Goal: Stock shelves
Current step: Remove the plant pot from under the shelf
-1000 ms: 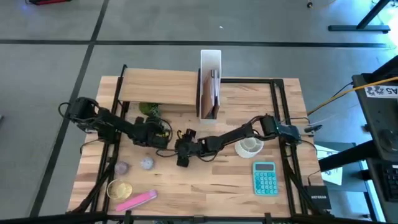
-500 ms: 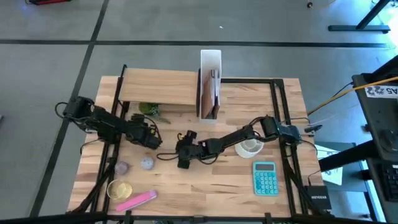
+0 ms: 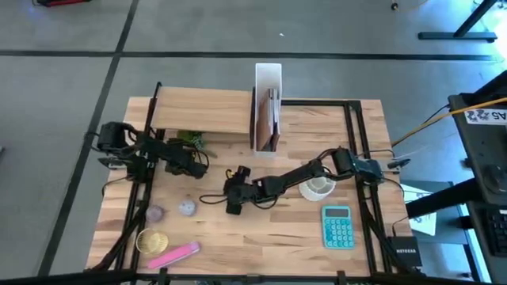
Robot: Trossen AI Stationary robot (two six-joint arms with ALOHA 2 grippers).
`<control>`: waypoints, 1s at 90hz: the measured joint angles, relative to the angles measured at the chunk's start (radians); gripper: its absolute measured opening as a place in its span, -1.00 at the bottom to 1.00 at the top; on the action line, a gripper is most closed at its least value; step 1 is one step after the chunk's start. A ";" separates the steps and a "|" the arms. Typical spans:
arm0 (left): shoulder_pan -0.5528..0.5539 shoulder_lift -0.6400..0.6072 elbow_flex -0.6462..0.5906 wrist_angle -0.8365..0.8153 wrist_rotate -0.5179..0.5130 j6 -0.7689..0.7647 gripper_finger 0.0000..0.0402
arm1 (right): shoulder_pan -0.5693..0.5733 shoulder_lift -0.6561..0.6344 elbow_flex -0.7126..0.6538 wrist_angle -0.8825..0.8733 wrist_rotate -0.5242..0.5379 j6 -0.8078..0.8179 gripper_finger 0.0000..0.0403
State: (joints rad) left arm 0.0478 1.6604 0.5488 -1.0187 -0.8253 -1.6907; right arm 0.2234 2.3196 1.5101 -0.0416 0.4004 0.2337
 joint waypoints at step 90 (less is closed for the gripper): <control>-0.131 -0.004 -0.115 0.330 -0.293 0.343 -0.96 | 0.000 0.000 -0.001 0.022 -0.017 -0.002 0.31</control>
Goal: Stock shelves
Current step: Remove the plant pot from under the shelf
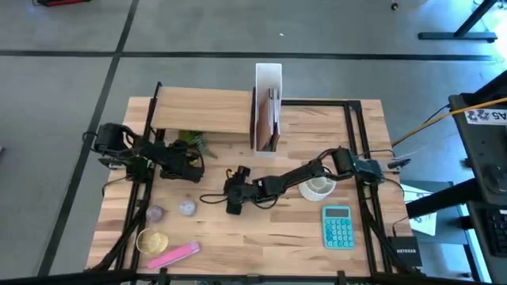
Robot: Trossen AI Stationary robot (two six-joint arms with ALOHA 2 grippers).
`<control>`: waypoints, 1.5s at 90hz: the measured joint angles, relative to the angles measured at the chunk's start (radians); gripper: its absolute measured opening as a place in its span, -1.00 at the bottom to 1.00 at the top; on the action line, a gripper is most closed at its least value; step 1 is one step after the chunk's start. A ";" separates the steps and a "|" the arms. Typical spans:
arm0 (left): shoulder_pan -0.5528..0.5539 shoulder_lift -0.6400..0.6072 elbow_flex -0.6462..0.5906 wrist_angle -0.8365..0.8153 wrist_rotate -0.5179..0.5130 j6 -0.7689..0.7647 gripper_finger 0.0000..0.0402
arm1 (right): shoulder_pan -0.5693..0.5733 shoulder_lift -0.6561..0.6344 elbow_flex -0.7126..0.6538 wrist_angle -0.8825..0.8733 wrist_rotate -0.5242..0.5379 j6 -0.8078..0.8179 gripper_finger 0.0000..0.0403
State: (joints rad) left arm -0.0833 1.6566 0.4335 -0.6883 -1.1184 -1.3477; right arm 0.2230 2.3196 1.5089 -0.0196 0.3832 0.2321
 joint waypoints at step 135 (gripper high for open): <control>0.016 -0.002 -0.071 0.368 -0.132 0.249 -0.96 | 0.000 0.002 0.001 0.019 -0.035 0.002 0.31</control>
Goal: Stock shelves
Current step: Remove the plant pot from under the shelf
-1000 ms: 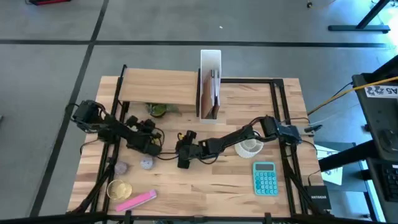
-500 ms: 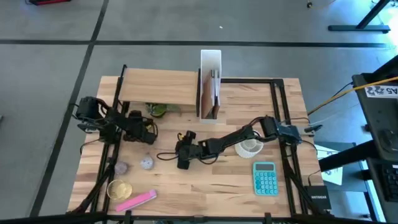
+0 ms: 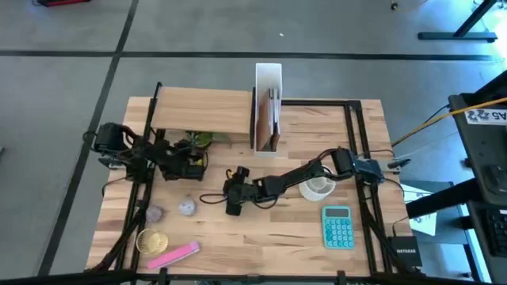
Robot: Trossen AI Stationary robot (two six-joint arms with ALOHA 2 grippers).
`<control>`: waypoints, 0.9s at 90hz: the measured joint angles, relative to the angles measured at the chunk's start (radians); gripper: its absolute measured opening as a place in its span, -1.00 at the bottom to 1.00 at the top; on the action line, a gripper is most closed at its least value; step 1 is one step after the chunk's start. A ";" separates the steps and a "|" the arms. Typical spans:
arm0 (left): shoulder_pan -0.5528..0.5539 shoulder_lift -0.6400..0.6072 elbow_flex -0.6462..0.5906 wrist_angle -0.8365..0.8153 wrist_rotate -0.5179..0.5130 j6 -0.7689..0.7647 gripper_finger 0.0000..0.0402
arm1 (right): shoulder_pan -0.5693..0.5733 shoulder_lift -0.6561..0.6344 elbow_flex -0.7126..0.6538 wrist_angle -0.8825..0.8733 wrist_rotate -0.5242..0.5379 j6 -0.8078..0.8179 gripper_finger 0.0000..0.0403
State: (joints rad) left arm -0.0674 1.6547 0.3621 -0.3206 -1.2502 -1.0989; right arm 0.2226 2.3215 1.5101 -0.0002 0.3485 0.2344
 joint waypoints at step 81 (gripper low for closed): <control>-0.291 -0.039 -0.011 -0.290 0.154 -0.453 -0.77 | -0.180 -0.039 -0.003 0.079 0.055 -0.086 0.31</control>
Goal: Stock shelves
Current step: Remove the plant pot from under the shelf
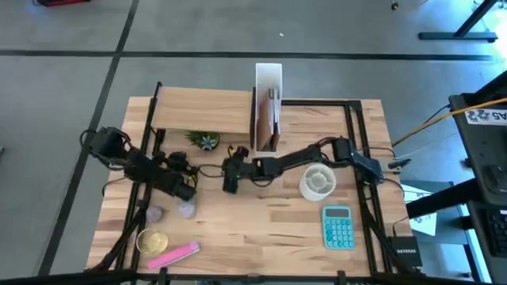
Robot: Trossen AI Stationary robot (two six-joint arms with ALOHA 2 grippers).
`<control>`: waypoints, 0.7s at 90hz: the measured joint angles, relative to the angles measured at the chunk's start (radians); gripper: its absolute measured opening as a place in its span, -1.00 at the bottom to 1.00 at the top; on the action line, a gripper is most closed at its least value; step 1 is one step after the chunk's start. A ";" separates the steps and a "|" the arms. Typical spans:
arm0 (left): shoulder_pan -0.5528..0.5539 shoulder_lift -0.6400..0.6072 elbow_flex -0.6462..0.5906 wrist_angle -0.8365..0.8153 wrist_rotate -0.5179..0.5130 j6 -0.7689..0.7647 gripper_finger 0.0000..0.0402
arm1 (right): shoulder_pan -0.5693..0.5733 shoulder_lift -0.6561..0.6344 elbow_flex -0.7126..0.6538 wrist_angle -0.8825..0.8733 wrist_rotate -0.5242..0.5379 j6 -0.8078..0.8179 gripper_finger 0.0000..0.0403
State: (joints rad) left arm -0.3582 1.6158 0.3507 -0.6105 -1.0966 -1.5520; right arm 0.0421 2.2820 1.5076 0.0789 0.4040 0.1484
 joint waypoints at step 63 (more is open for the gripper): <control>0.051 -0.016 -0.011 0.166 -0.046 0.343 0.26 | -0.088 0.088 0.005 0.158 -0.093 -0.090 0.31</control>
State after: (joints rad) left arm -0.3069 1.5998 0.3392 -0.4447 -1.1422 -1.2092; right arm -0.0456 2.3702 1.5122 0.2370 0.3111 0.0585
